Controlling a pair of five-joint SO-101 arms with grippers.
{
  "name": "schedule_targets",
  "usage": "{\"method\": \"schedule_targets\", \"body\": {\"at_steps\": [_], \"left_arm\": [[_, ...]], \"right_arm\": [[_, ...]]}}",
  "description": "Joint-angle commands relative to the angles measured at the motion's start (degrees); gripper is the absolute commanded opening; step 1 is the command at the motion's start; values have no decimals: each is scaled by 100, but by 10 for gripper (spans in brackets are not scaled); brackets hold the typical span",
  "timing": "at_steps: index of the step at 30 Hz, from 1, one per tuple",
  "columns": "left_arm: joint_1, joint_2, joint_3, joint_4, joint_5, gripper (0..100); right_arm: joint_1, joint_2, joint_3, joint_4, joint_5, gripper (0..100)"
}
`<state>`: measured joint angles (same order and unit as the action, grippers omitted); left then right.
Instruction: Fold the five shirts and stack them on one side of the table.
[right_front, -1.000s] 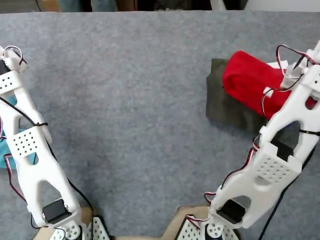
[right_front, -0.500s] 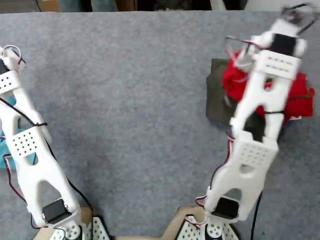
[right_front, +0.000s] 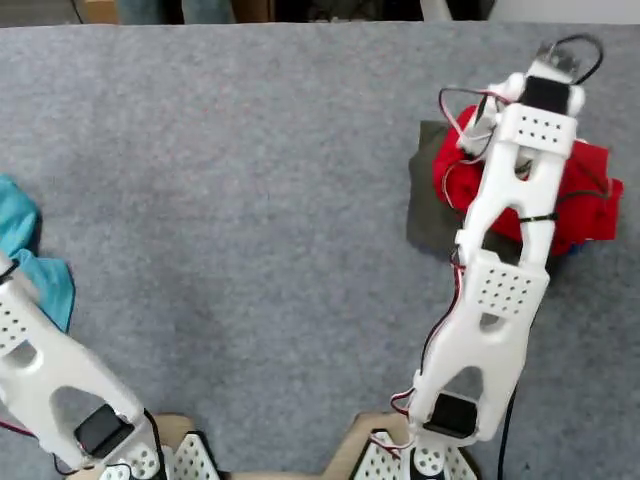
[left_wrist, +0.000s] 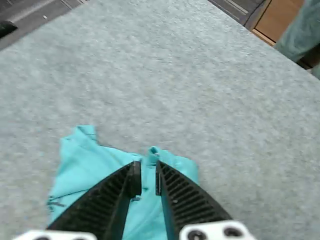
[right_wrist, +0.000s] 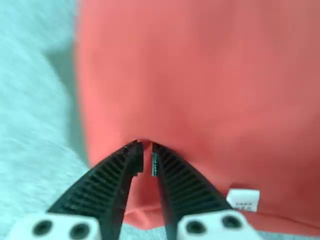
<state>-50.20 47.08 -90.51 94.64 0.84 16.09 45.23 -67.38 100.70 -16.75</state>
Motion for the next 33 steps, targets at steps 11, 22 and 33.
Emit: {"method": "schedule_targets", "body": {"at_steps": [11, 22, 33], "left_arm": [[-1481, 756, 1270, 615, -1793, 80], [-1534, 1495, 1367, 615, -1486, 173], [-998, 1978, 2202, 607, -844, 211]], "right_arm": [[1996, -523, 400, -202, 378, 39], [1785, 207, -1156, 62, 651, 38], [1468, -892, -2316, 53, 756, 37]]}}
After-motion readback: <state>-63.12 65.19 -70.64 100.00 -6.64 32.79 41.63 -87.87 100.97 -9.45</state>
